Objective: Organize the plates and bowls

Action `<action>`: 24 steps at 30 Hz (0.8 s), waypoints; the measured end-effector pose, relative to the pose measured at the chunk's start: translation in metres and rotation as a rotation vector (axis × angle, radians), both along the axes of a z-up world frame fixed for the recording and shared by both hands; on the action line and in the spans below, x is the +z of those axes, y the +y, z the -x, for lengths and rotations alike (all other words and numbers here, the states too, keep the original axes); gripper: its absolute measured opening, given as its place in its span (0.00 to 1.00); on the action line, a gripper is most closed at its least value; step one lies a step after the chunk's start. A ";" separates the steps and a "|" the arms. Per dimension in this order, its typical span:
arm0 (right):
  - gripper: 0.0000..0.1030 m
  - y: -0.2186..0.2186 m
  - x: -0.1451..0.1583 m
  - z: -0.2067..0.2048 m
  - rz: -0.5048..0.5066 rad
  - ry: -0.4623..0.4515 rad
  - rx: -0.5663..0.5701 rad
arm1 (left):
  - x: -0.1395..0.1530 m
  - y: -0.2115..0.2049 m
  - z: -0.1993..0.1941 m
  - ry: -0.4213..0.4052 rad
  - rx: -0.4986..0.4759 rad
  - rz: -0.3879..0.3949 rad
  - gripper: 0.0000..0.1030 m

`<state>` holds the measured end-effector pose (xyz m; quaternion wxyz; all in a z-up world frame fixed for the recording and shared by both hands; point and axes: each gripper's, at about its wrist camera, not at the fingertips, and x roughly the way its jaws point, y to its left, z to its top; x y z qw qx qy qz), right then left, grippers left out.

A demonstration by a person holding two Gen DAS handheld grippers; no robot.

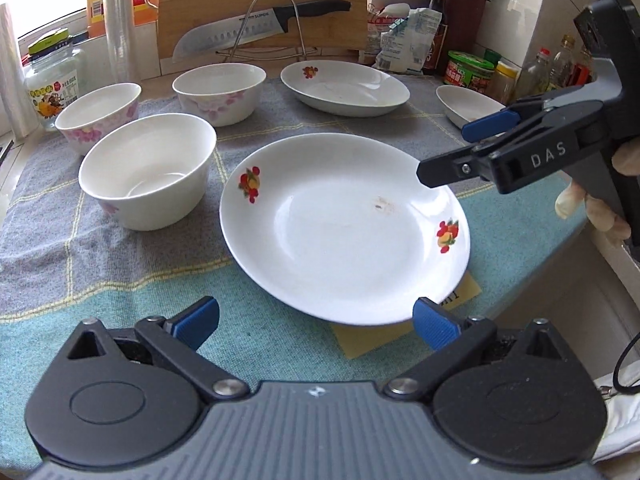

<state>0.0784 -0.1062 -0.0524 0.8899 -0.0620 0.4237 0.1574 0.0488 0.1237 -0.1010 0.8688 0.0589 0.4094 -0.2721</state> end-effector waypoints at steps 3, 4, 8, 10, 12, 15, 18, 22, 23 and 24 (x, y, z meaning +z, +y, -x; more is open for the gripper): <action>1.00 0.005 0.001 -0.001 0.015 0.005 -0.001 | -0.005 -0.001 0.000 0.010 -0.035 0.033 1.00; 1.00 0.006 0.002 -0.001 0.021 0.005 -0.005 | -0.007 -0.003 0.000 0.012 -0.051 0.026 0.99; 1.00 0.009 0.003 -0.001 0.035 0.010 -0.017 | -0.013 -0.008 0.001 -0.019 -0.105 -0.017 0.99; 1.00 0.010 0.002 -0.002 0.043 0.014 -0.021 | -0.017 -0.009 -0.003 -0.021 -0.119 -0.031 0.99; 1.00 0.011 0.000 -0.002 0.054 0.023 -0.019 | -0.019 -0.010 -0.006 -0.033 -0.126 -0.040 0.99; 1.00 0.013 -0.002 -0.001 0.059 0.038 -0.012 | -0.020 -0.014 -0.012 -0.056 -0.139 -0.053 0.99; 1.00 0.015 -0.004 -0.001 0.068 0.047 0.000 | -0.022 -0.020 -0.013 -0.092 -0.165 -0.087 1.00; 1.00 0.017 -0.007 -0.005 0.060 0.060 0.011 | -0.023 -0.019 -0.016 -0.104 -0.195 -0.070 1.00; 1.00 0.017 -0.008 -0.006 0.054 0.066 0.015 | -0.023 -0.018 -0.016 -0.108 -0.198 -0.065 1.00; 1.00 0.017 -0.010 -0.007 0.048 0.073 0.021 | -0.024 -0.018 -0.015 -0.113 -0.201 -0.062 1.00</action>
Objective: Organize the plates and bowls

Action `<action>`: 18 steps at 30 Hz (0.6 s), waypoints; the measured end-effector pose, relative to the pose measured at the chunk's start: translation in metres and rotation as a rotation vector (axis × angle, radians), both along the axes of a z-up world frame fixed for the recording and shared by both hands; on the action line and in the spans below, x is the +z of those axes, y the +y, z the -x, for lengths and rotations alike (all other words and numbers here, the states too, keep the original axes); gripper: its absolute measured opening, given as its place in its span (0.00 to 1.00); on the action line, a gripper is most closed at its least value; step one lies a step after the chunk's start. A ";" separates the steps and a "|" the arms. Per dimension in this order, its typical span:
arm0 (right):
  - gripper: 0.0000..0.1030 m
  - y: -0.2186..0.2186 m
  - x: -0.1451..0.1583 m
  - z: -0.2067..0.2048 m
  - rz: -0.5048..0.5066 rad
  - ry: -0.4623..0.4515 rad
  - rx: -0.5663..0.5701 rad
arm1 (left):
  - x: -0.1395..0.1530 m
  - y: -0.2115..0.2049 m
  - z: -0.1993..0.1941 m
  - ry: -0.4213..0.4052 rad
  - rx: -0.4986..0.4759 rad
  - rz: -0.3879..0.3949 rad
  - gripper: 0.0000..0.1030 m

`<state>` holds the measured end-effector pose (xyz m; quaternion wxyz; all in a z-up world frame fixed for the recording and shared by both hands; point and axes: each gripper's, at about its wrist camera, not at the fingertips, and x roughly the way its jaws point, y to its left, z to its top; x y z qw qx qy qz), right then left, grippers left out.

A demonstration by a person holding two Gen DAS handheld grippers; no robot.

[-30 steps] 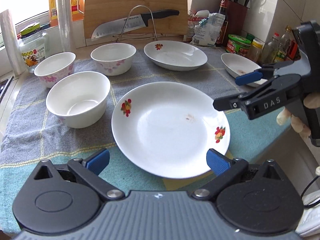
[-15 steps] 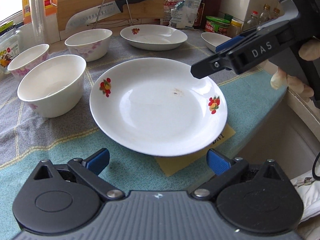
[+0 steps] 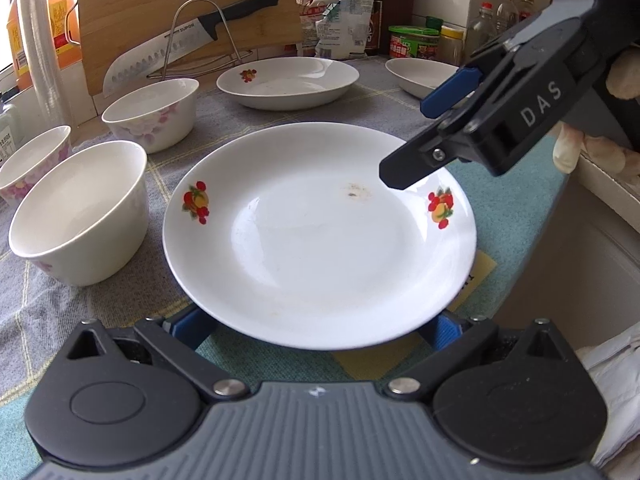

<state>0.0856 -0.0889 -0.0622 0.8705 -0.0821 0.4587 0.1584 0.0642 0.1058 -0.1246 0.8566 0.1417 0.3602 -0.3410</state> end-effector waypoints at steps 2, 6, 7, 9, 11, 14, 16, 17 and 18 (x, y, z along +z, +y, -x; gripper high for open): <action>1.00 0.001 -0.003 -0.002 -0.013 0.009 0.024 | 0.000 0.001 0.000 -0.007 -0.008 0.006 1.00; 1.00 0.002 -0.012 -0.010 -0.032 0.038 0.075 | -0.001 0.003 0.000 -0.018 -0.021 0.018 1.00; 1.00 0.002 -0.015 -0.013 -0.042 0.051 0.091 | -0.001 0.003 0.000 -0.019 -0.019 0.019 1.00; 1.00 0.000 -0.019 -0.018 -0.055 0.064 0.120 | -0.002 0.003 0.001 -0.027 -0.015 0.027 1.00; 1.00 -0.001 -0.022 -0.023 -0.066 0.076 0.150 | -0.002 0.003 0.002 -0.029 -0.005 0.028 1.00; 1.00 -0.003 -0.027 -0.031 -0.084 0.101 0.202 | -0.001 0.002 0.002 -0.026 -0.007 0.024 1.00; 1.00 -0.003 -0.029 -0.035 -0.093 0.119 0.235 | -0.001 0.003 0.003 -0.027 -0.011 0.024 1.00; 1.00 -0.002 -0.030 -0.037 -0.099 0.128 0.252 | -0.001 0.003 0.002 -0.028 -0.012 0.024 1.00; 1.00 -0.002 -0.030 -0.039 -0.108 0.138 0.267 | -0.001 0.003 0.002 -0.030 -0.015 0.026 1.00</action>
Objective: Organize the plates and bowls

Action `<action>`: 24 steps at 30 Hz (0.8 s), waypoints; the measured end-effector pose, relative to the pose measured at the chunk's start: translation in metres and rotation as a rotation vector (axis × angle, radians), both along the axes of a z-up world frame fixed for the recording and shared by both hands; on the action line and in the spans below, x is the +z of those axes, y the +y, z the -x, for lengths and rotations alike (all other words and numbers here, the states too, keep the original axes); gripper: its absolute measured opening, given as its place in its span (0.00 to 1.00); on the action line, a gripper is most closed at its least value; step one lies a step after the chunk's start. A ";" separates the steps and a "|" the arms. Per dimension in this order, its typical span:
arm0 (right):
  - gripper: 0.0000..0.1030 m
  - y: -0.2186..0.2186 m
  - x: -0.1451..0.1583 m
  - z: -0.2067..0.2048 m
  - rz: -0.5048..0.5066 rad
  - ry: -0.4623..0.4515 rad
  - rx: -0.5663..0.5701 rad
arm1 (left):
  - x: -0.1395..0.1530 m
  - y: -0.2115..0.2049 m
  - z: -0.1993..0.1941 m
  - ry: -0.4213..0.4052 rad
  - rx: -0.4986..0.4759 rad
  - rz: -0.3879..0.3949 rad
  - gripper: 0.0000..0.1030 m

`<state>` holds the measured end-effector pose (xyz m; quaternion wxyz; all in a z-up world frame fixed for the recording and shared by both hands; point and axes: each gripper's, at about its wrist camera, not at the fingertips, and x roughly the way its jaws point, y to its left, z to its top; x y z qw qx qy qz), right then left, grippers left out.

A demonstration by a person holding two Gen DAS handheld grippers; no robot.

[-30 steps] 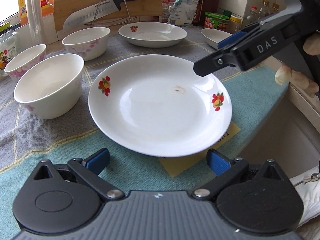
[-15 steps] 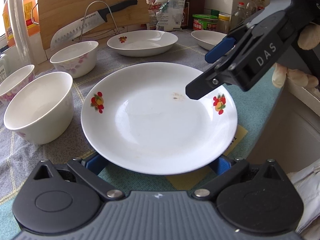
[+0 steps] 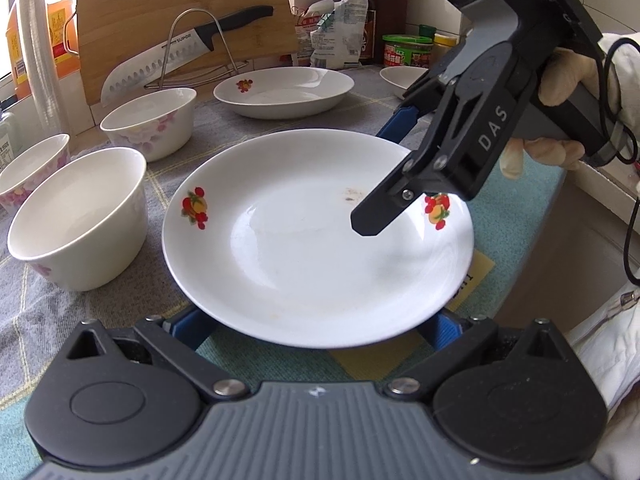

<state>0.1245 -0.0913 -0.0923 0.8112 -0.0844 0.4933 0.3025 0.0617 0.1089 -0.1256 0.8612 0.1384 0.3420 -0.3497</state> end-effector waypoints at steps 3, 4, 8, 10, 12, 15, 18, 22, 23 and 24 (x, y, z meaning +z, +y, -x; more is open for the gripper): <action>1.00 -0.001 -0.003 -0.007 -0.024 0.031 0.019 | 0.000 0.001 0.000 -0.004 -0.004 0.004 1.00; 1.00 -0.002 -0.004 -0.009 -0.029 0.042 0.017 | 0.000 0.001 0.000 -0.003 -0.005 0.003 1.00; 1.00 -0.004 -0.003 -0.015 -0.060 0.072 0.009 | 0.000 0.000 0.000 -0.002 -0.009 0.002 1.00; 1.00 -0.007 -0.003 -0.020 -0.082 0.102 -0.011 | 0.001 0.000 0.000 0.000 -0.013 0.000 1.00; 1.00 -0.010 -0.002 -0.025 -0.100 0.133 -0.026 | 0.001 0.000 -0.001 0.003 -0.016 -0.002 1.00; 1.00 -0.014 -0.002 -0.031 -0.130 0.166 -0.037 | 0.002 0.000 -0.002 0.007 -0.022 -0.005 1.00; 1.00 -0.017 -0.002 -0.033 -0.154 0.171 -0.048 | 0.002 -0.001 -0.002 0.009 -0.022 -0.006 1.00; 1.00 -0.013 -0.002 -0.034 -0.135 0.168 -0.035 | 0.002 0.000 -0.001 0.003 -0.028 -0.003 1.00; 1.00 -0.012 -0.001 -0.036 -0.135 0.175 -0.035 | 0.002 0.001 -0.001 0.002 -0.031 -0.002 1.00; 1.00 -0.013 -0.001 -0.037 -0.145 0.184 -0.033 | 0.001 0.002 -0.002 0.001 -0.034 -0.001 1.00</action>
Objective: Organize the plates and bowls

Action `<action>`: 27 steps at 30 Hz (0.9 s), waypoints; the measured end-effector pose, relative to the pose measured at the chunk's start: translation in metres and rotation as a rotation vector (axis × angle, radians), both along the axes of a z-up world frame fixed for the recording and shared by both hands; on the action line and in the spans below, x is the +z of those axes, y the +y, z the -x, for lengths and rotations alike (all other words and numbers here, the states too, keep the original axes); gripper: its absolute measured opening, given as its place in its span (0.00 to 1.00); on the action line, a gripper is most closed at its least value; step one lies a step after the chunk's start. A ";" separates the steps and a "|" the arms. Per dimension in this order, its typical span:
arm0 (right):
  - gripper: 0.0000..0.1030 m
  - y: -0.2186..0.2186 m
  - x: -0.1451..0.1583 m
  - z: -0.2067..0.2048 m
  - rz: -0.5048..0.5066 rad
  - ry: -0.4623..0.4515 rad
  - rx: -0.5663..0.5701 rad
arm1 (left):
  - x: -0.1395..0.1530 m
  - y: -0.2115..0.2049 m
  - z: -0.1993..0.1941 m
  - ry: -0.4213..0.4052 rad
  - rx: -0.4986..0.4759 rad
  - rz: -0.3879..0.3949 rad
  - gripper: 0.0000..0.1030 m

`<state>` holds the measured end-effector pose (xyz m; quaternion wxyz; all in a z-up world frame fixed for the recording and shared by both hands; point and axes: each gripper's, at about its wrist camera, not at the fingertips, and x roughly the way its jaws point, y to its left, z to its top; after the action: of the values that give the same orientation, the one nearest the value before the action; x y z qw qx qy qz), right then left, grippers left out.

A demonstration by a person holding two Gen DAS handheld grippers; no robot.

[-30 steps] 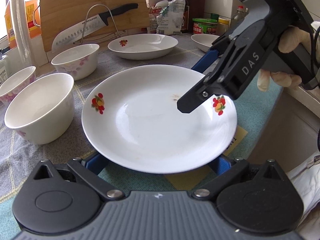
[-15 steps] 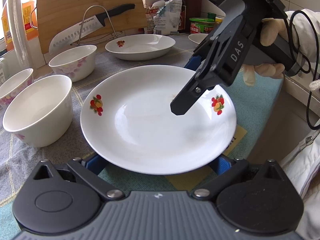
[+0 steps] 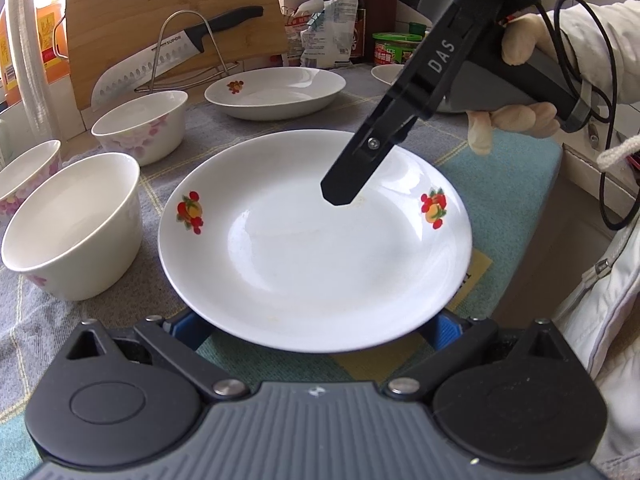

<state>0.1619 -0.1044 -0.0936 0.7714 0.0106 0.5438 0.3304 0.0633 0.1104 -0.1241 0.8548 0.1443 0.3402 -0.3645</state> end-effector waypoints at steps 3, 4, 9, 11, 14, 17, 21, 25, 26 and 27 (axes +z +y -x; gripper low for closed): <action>1.00 -0.005 -0.001 -0.007 -0.054 0.037 -0.004 | 0.000 0.001 0.000 -0.004 -0.009 0.003 1.00; 1.00 -0.006 -0.001 -0.009 -0.068 0.049 -0.001 | 0.000 0.001 -0.001 -0.004 -0.012 0.004 1.00; 1.00 -0.003 -0.001 -0.017 -0.079 0.086 0.025 | 0.001 0.003 -0.002 -0.006 -0.028 0.004 1.00; 1.00 -0.001 -0.001 -0.020 -0.081 0.101 0.034 | 0.001 0.003 -0.002 -0.005 -0.033 0.003 1.00; 1.00 0.003 -0.001 -0.024 -0.085 0.120 0.046 | 0.001 0.003 -0.003 -0.004 -0.038 0.002 1.00; 1.00 0.003 -0.001 -0.026 -0.096 0.137 0.048 | 0.002 0.003 -0.003 -0.003 -0.042 0.000 1.00; 1.00 0.003 -0.001 -0.027 -0.097 0.152 0.047 | 0.003 0.002 -0.004 0.003 -0.048 -0.007 1.00; 1.00 0.005 -0.001 -0.026 -0.079 0.148 0.055 | 0.004 0.001 -0.006 0.012 -0.053 -0.014 1.00; 1.00 0.005 -0.001 -0.026 -0.076 0.148 0.055 | 0.004 0.001 -0.007 0.014 -0.054 -0.015 1.00; 1.00 0.005 -0.001 -0.025 -0.074 0.148 0.055 | 0.005 0.000 -0.007 0.017 -0.056 -0.016 1.00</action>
<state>0.1868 -0.0993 -0.0942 0.7188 0.0485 0.5867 0.3698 0.0703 0.1108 -0.1195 0.8403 0.1574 0.3460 -0.3866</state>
